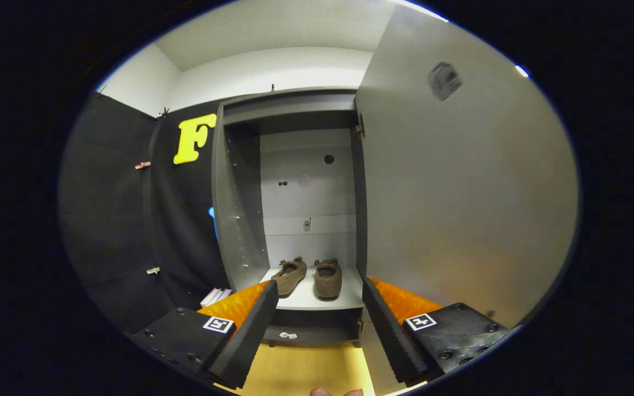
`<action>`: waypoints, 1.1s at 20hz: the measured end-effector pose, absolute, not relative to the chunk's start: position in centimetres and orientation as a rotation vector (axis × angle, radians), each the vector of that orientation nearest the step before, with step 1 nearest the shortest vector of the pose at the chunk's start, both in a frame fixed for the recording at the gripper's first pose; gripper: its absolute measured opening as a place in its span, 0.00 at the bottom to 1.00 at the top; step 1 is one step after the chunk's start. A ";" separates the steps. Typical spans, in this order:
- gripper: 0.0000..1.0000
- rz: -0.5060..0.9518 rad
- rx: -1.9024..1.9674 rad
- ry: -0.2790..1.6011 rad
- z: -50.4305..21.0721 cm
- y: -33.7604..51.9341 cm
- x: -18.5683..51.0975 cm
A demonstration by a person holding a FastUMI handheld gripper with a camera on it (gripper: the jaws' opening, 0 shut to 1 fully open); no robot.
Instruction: Open the shoe cabinet door, grab the shoes and put them into the shoe cabinet, then close the shoe cabinet door.
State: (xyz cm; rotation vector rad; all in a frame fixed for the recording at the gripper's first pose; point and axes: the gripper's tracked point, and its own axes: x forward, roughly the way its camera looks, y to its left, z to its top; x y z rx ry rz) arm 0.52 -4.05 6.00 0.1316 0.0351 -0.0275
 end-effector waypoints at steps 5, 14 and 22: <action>0.97 -0.037 0.100 -0.018 8.3 -7.4 -5.6; 0.97 -0.155 0.148 -0.100 11.8 -15.8 -14.8; 0.97 -0.399 0.124 -0.037 8.8 -28.3 -13.4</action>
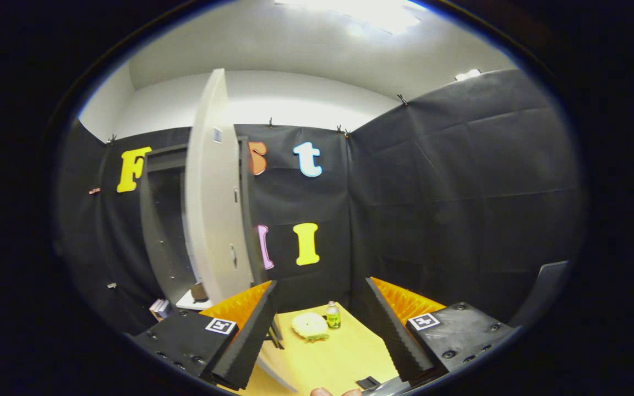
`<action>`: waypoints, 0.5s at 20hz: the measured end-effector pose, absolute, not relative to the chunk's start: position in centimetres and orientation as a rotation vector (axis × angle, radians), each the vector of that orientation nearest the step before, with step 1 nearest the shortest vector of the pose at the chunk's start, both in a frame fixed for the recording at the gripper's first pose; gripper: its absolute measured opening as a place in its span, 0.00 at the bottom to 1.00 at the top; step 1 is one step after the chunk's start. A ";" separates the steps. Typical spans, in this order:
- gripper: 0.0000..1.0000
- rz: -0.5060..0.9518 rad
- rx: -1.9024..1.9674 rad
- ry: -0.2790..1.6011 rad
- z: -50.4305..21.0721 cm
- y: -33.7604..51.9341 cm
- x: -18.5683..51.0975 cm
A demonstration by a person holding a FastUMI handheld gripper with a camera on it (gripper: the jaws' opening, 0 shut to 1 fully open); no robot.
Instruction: Open the shoe cabinet door, grab the shoes and put them into the shoe cabinet, then close the shoe cabinet door.
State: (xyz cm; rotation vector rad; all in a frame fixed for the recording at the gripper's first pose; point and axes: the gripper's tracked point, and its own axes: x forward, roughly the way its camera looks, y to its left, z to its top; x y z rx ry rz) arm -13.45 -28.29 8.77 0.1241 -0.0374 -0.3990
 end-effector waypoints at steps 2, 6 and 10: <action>0.98 -0.408 0.119 -0.008 7.3 -29.4 -11.9; 0.98 -0.392 0.093 0.056 4.9 -29.2 -9.0; 0.98 -0.365 0.097 0.071 4.2 -27.4 -7.9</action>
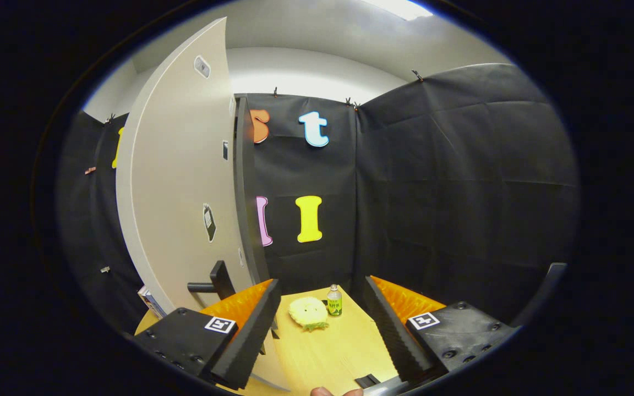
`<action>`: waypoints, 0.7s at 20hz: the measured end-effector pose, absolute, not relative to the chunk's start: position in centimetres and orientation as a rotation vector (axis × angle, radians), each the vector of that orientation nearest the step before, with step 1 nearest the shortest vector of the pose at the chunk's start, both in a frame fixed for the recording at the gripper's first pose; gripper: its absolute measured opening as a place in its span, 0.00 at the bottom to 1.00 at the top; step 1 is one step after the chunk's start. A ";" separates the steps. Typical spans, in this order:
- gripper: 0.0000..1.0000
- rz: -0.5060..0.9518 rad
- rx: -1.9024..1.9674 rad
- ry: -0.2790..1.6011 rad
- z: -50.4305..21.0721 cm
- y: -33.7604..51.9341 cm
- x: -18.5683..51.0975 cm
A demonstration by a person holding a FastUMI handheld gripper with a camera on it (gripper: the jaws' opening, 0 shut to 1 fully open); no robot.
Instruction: Open the shoe cabinet door, grab the shoes and put them into the shoe cabinet, then close the shoe cabinet door.
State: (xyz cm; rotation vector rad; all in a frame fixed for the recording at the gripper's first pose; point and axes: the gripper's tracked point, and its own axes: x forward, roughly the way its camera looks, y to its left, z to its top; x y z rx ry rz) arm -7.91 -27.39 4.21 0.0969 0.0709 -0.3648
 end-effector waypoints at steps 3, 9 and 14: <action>0.96 -0.359 0.118 0.078 3.7 -26.7 -8.1; 0.98 -0.330 0.132 0.084 3.8 -22.8 -8.2; 0.98 -0.236 0.140 0.087 3.8 -16.9 -7.3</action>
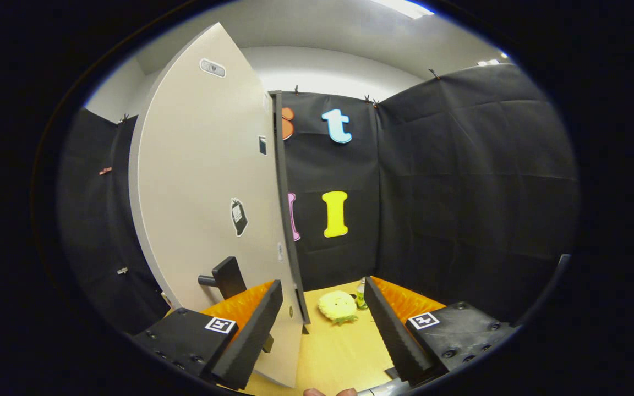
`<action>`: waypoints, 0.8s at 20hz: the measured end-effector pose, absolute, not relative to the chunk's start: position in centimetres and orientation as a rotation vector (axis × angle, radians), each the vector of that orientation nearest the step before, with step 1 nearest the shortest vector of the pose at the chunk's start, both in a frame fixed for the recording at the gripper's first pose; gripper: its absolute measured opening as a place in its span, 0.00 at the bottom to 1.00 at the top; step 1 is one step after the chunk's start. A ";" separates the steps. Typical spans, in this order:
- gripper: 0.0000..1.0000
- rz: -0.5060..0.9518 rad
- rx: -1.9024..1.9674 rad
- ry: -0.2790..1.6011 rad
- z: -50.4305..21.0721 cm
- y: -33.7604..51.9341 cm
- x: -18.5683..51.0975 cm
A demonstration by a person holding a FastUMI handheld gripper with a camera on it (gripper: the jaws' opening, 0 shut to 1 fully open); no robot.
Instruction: Open the shoe cabinet door, grab the shoes and put them into the shoe cabinet, then close the shoe cabinet door.
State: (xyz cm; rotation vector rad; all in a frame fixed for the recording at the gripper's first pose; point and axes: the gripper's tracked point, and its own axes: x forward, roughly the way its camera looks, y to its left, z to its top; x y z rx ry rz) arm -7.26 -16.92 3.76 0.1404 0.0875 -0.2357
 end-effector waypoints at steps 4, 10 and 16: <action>0.98 -0.148 0.189 0.097 3.2 -12.3 -5.5; 0.98 -0.057 0.174 0.113 3.2 -7.6 -3.9; 0.98 -0.028 0.195 0.117 3.2 -6.0 -3.0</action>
